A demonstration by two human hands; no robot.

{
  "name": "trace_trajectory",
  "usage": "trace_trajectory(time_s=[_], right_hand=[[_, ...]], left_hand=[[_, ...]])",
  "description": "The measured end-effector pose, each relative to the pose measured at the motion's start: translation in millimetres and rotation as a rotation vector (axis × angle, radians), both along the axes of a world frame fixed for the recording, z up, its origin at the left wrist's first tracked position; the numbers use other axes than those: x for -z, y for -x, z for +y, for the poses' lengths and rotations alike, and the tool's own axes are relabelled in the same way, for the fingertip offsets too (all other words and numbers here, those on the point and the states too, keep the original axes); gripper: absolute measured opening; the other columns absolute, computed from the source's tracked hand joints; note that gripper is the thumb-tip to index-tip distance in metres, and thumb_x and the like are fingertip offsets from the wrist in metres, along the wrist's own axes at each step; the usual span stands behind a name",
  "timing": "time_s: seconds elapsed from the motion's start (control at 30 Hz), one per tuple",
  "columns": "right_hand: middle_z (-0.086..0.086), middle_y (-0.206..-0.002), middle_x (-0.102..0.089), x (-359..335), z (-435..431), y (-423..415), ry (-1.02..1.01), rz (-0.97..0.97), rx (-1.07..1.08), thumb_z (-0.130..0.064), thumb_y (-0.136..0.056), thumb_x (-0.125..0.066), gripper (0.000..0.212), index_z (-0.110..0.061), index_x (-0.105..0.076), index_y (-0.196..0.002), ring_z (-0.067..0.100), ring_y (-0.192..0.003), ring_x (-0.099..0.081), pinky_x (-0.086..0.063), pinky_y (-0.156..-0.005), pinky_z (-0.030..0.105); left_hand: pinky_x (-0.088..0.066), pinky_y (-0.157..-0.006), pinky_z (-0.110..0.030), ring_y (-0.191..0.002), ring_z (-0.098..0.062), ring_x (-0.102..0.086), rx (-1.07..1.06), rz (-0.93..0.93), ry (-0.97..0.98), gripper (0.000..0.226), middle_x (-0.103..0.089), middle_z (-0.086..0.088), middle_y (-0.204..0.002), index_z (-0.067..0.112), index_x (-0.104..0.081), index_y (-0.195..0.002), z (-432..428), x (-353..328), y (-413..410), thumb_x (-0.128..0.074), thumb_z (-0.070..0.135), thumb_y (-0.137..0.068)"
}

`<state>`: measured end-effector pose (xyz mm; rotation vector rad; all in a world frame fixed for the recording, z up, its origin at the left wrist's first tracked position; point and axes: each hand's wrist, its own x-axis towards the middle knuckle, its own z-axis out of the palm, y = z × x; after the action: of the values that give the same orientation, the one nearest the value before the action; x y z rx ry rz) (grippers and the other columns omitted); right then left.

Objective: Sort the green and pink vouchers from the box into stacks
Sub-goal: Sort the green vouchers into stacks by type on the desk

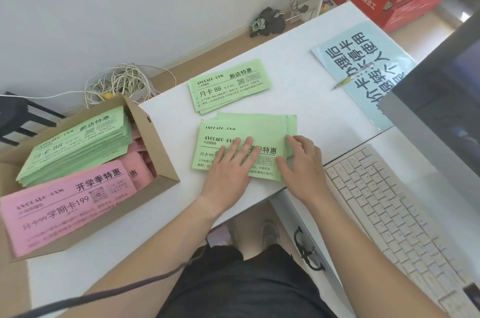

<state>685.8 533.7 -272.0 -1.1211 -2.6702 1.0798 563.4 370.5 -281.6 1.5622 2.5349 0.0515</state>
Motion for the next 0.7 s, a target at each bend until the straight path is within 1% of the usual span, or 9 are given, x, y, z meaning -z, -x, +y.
trace_trajectory(time_s=[0.13, 0.3, 0.37, 0.43, 0.47, 0.5, 0.57, 0.63, 0.7], right_hand=[[0.002, -0.145, -0.045, 1, -2, -6, -0.012, 0.003, 0.015, -0.036, -0.101, -0.054, 0.049, -0.019, -0.05, -0.147, 0.024, -0.131, -0.038, -0.035, -0.11, 0.038], [0.005, -0.133, -0.051, -7, -6, -6, -0.017, 0.0, 0.049, -0.033, -0.101, -0.053, 0.04, -0.016, -0.055, -0.138, 0.026, -0.123, -0.046, -0.042, -0.099, 0.039], [0.003, -0.122, -0.057, -11, -6, -5, -0.005, -0.008, 0.082, -0.035, -0.103, -0.05, 0.038, -0.016, -0.055, -0.135, 0.025, -0.113, -0.053, -0.045, -0.089, 0.038], [-0.003, -0.102, -0.066, -16, -4, -2, 0.081, -0.029, 0.117, -0.039, -0.105, -0.042, 0.037, -0.017, -0.054, -0.133, 0.022, -0.095, -0.061, -0.047, -0.077, 0.037], [-0.005, -0.091, -0.069, -18, -3, 0, 0.137, -0.029, 0.135, -0.04, -0.105, -0.04, 0.038, -0.018, -0.054, -0.132, 0.021, -0.088, -0.063, -0.049, -0.075, 0.038], [-0.005, -0.083, -0.07, -20, -3, 3, 0.188, -0.01, 0.156, -0.042, -0.105, -0.037, 0.039, -0.019, -0.056, -0.132, 0.021, -0.083, -0.065, -0.051, -0.076, 0.039], [-0.003, -0.078, -0.071, -25, -2, 7, 0.254, 0.036, 0.184, -0.047, -0.102, -0.034, 0.045, -0.021, -0.059, -0.128, 0.024, -0.082, -0.068, -0.055, -0.081, 0.044], [-0.003, -0.079, -0.071, -29, 1, 12, 0.277, 0.039, 0.179, -0.051, -0.097, -0.035, 0.048, -0.022, -0.06, -0.127, 0.025, -0.085, -0.069, -0.055, -0.085, 0.046], [-0.006, -0.085, -0.069, -34, 4, 16, 0.301, 0.018, 0.175, -0.048, -0.096, -0.046, 0.045, -0.022, -0.057, -0.132, 0.024, -0.092, -0.068, -0.054, -0.088, 0.043]], left_hand=[[-0.025, -0.121, -0.048, -0.152, -0.028, -0.024, 0.044, -0.006, -0.033, 0.074, -0.023, -0.001, -0.166, 0.026, -0.032, -0.156, -9, -2, -1, -0.067, 0.022, -0.091], [-0.043, -0.109, -0.05, -0.14, -0.029, -0.047, 0.103, -0.088, -0.131, 0.066, -0.048, -0.002, -0.154, 0.023, -0.057, -0.142, -20, -7, 5, -0.078, 0.008, -0.081], [-0.053, -0.1, -0.048, -0.13, -0.028, -0.058, 0.083, -0.109, -0.22, 0.058, -0.059, -0.001, -0.144, 0.02, -0.064, -0.134, -22, -9, 5, -0.078, 0.004, -0.08], [-0.059, -0.089, -0.043, -0.122, -0.025, -0.064, 0.015, -0.134, -0.296, 0.048, -0.065, 0.001, -0.136, 0.02, -0.067, -0.13, -23, -12, 5, -0.073, 0.004, -0.084], [-0.061, -0.085, -0.041, -0.121, -0.023, -0.065, -0.01, -0.147, -0.311, 0.045, -0.066, 0.003, -0.135, 0.022, -0.068, -0.129, -22, -14, 4, -0.071, 0.006, -0.087], [-0.062, -0.082, -0.041, -0.121, -0.022, -0.065, -0.02, -0.157, -0.311, 0.043, -0.066, 0.004, -0.134, 0.023, -0.068, -0.129, -20, -16, 4, -0.069, 0.008, -0.089], [-0.062, -0.079, -0.041, -0.121, -0.021, -0.065, -0.013, -0.162, -0.296, 0.042, -0.066, 0.006, -0.134, 0.025, -0.067, -0.129, -18, -17, 4, -0.07, 0.011, -0.09], [-0.063, -0.076, -0.04, -0.12, -0.021, -0.065, -0.004, -0.156, -0.284, 0.043, -0.066, 0.006, -0.134, 0.026, -0.067, -0.13, -18, -16, 3, -0.073, 0.013, -0.089], [-0.063, -0.071, -0.039, -0.121, -0.021, -0.064, 0.008, -0.137, -0.256, 0.047, -0.065, 0.006, -0.136, 0.027, -0.066, -0.13, -18, -16, 3, -0.076, 0.019, -0.085]])
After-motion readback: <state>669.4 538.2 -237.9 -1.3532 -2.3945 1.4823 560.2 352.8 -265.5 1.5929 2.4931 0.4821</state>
